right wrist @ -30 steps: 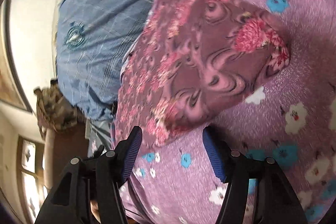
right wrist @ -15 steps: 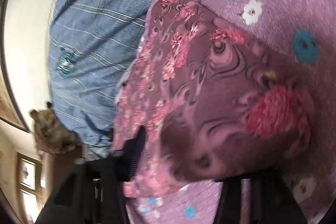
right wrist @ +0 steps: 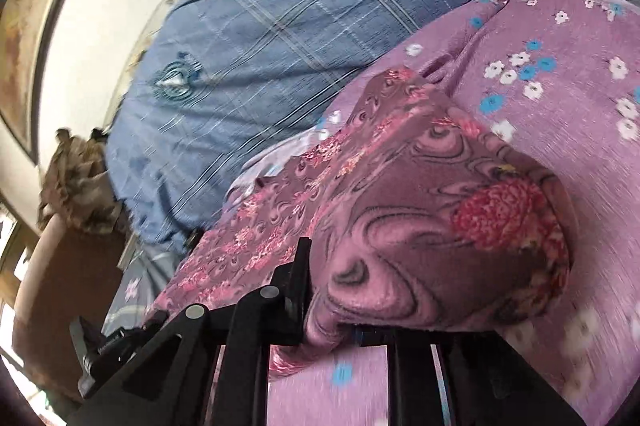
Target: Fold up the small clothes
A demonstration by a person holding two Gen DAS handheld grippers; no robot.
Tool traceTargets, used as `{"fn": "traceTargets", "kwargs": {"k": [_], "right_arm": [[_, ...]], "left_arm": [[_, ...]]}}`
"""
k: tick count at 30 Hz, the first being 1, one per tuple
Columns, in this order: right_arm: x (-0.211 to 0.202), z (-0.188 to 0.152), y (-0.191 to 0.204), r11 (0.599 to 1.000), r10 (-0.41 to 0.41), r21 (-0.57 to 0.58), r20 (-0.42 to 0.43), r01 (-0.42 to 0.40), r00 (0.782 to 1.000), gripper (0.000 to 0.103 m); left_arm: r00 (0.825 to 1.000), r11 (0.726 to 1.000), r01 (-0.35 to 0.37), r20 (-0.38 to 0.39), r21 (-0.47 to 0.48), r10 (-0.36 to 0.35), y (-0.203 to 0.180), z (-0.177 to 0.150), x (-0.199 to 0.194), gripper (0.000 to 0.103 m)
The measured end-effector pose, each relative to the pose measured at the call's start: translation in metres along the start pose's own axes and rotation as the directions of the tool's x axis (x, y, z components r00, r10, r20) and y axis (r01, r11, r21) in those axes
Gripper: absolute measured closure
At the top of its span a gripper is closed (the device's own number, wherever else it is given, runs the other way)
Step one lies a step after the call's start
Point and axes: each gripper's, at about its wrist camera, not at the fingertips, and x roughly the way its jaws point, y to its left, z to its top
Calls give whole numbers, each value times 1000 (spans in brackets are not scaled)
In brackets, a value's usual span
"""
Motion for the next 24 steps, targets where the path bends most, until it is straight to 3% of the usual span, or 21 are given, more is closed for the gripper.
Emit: {"fn": "traceTargets", "kwargs": {"k": [3,6,8,10,12,14,16,18,20,22,24], "right_arm": [[-6,-17,-7,1000,-30,-4,-66,29,997,88],[4,-29,-24,993,-108,30,-172,115,979,84],[4,-29,-35,983,-154,67,-233,173,960,68],[-13,-24,-38,980,-155,87,-213,176,965,65],[-41,-18,-43,975,-194,83,-143,207,971,58],[-69,-11,-52,970,-212,106,-76,219,974,55],[-90,-4,-58,965,-242,103,3,240,970,56],[-94,2,-54,971,-230,79,38,227,972,66],[-79,4,-40,978,-208,22,5,208,978,83],[-57,1,-23,975,-218,-58,-38,216,975,83],[-27,-3,-15,960,-265,-124,-110,252,958,83]], "left_arm": [[997,995,-80,-10,64,81,1,-30,-22,93],[986,989,-135,-87,66,141,21,-58,-21,91],[972,983,-182,-149,20,183,35,-61,-20,84],[975,982,-189,-118,5,189,33,-50,-36,79],[974,975,-220,-51,29,221,26,-37,-60,68],[960,960,-276,54,53,274,18,-28,-84,48],[937,942,-318,186,106,295,5,-21,-103,42],[930,930,-329,227,166,289,-11,-16,-99,42],[947,927,-304,181,221,267,-27,-18,-77,37],[955,920,-295,112,257,275,-33,-23,-50,35],[949,908,-308,20,286,316,-34,-31,-9,35]]}}
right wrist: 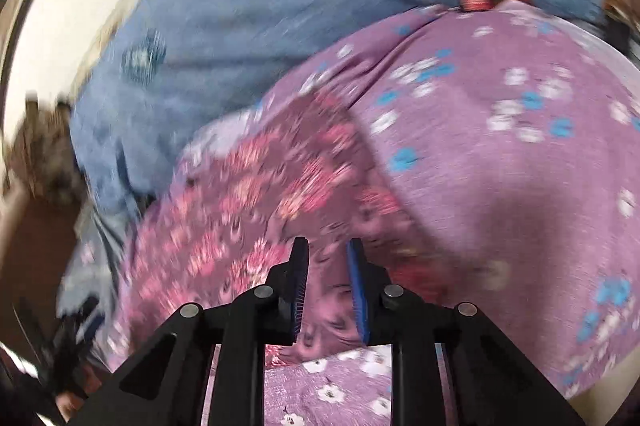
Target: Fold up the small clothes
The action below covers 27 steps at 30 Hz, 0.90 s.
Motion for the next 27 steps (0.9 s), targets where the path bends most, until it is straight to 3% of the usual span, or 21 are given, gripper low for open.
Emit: {"fn": "traceTargets", "kwargs": {"k": [2,4,6,7,8,10,11,13,16,19,22,23,25,27], "right_arm": [[30,3,-2,997,-72,-7,-100,71,992,86],[30,12,-3,998,-68,4,-86,69,994,86],[25,26,6,997,-80,-25,-28,79,996,80],[27,34,12,996,-82,-43,0,82,997,80],[32,44,20,996,-75,-55,9,76,997,80],[50,63,40,996,-62,-70,-4,62,998,80],[59,71,51,994,-65,-89,-5,64,998,80],[86,88,73,985,-91,-151,-20,87,996,80],[127,107,96,978,-114,-185,-82,97,990,80],[177,118,103,965,-188,-211,-158,153,969,81],[181,121,120,945,-239,-258,-122,202,963,79],[177,120,125,943,-235,-266,-113,198,965,79],[164,115,143,952,-143,-285,-90,112,986,79],[157,104,170,937,-90,-345,-86,55,992,79]], "left_arm": [[992,998,-58,-113,30,61,-4,-8,37,36],[995,993,-80,-60,91,85,-9,-17,40,30],[993,976,-106,-29,191,113,-22,-23,43,19],[992,969,-112,-36,220,123,-27,-25,47,8],[990,948,-125,-33,292,140,-38,-31,54,0],[979,905,-187,-6,382,204,-49,-40,58,0],[979,903,-196,17,383,205,-48,-43,56,0],[983,923,-175,8,343,183,-42,-43,54,0],[983,920,-172,2,352,183,-42,-43,51,0],[984,919,-164,-4,360,177,-42,-42,50,0],[985,923,-141,-40,358,166,-44,-35,52,0],[985,924,-139,-50,357,168,-45,-32,52,0],[984,927,-137,-55,350,167,-44,-28,49,0],[986,930,-144,-29,339,163,-43,-26,42,0]]}}
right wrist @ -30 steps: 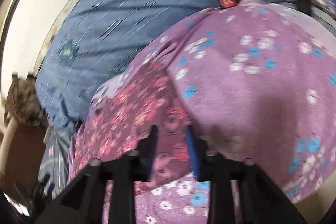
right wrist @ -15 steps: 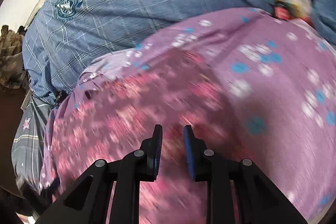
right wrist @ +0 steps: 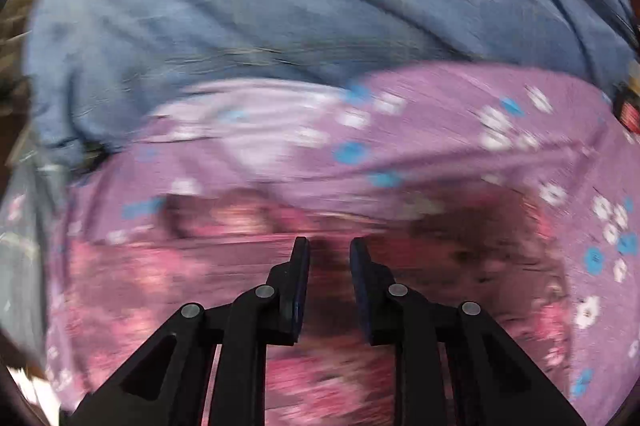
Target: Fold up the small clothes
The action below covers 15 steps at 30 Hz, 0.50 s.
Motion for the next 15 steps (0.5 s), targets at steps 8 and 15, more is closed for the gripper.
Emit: {"fn": "traceTargets", "kwargs": {"k": [8,15], "right_arm": [[64,-5,79,992,54,-110,-112,-66,992,79],[31,-13,80,992,58,-112,-58,-64,997,79]], "left_arm": [[992,993,-113,58,-28,115,17,5,-7,0],[993,991,-114,-31,-69,112,24,4,16,0]]}}
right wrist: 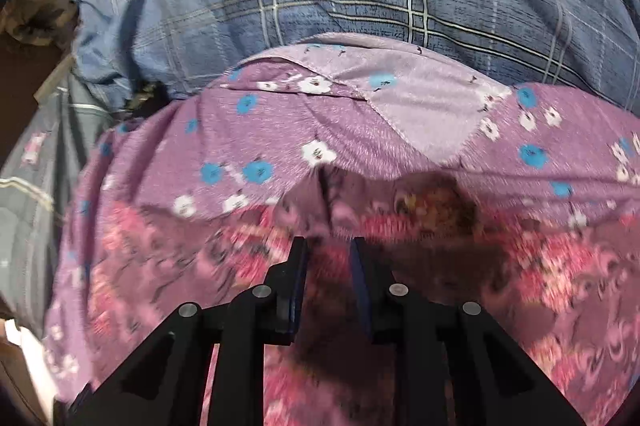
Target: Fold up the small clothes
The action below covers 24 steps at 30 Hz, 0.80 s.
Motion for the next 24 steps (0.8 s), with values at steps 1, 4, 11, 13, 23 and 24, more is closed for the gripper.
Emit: {"fn": "traceTargets", "kwargs": {"k": [1,4,11,13,23,24], "right_arm": [[-13,-7,-1,1000,-5,-4,12,5,1000,78],[-53,-32,-9,1000,12,1,43,-13,999,74],[-136,-101,-27,999,-41,3,99,41,994,66],[-153,-115,-24,996,-81,-21,107,84,991,66],[-249,-163,6,956,-256,-70,287,286,923,51],[-259,-167,9,953,-261,-69,308,295,915,51]], "left_arm": [[1000,1000,-3,0,-3,3,-1,0,0,0],[1000,1000,-10,8,-19,10,-3,0,-5,0],[997,999,-28,77,-25,30,-6,-3,-35,0],[997,999,-28,64,-28,30,-8,-2,-51,0],[979,1000,-26,201,15,22,-16,-12,-160,0],[974,999,-30,226,11,27,-14,-12,-173,0]]}}
